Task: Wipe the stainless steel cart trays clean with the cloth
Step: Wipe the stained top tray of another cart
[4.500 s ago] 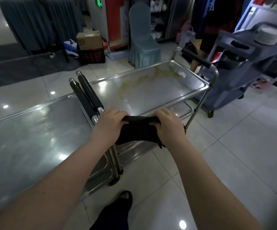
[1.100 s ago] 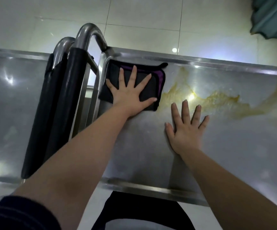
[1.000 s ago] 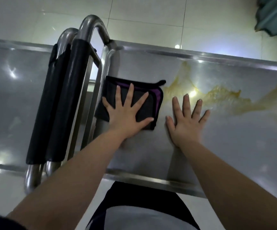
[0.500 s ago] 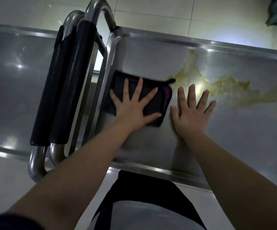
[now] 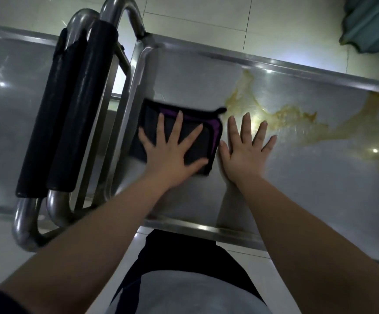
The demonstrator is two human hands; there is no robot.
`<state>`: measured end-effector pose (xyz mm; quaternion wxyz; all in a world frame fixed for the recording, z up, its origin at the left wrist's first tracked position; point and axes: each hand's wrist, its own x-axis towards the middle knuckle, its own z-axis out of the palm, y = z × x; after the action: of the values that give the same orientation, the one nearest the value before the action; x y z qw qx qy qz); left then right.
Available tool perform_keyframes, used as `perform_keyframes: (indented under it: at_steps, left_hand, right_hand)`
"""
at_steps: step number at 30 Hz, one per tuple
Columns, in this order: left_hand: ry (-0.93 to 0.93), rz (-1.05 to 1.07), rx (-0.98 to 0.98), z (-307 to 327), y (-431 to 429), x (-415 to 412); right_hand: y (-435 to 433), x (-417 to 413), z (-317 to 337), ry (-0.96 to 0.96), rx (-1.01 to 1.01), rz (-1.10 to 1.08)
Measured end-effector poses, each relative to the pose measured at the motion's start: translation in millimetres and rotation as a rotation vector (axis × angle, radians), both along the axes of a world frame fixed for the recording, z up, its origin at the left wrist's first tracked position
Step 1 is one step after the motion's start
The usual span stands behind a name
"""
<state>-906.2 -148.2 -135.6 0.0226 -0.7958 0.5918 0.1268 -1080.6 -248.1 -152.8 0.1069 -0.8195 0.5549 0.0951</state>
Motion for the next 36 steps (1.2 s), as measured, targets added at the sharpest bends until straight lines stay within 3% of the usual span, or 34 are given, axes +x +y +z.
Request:
perform_keyframes:
  at_steps: [5,10,15,18,22,30,36]
  left_hand:
    - [-0.015,-0.029,0.032,2.2,102.5,-42.2]
    - [-0.017,0.018,0.113,11.3,94.4,-43.4]
    - [0.016,0.035,0.107,7.7,93.7,-45.4]
    - [-0.007,-0.017,0.093,5.6,86.0,-52.4]
    - [-0.003,-0.041,0.058,2.6,35.3,-60.4]
    - [0.038,0.046,0.043,-8.6,-193.7,-53.6]
    - [0.034,-0.003,0.046,-8.0,-174.7,-52.3]
  right_hand:
    - [-3.1,-0.6,4.3,0.000,0.041,0.003]
    - [-18.8,-30.6,18.2,-0.116,0.015,0.024]
    - [-65.7,-84.9,14.5,0.052,-0.010,-0.191]
    - [-68.6,-88.3,4.1,0.052,0.005,-0.216]
    - [-64.6,-87.4,-4.1,0.009,-0.016,-0.235]
    - [-77.6,-86.1,-5.8,-0.022,-0.032,-0.233]
    - [-77.6,-85.0,-4.6,-0.021,-0.008,-0.226]
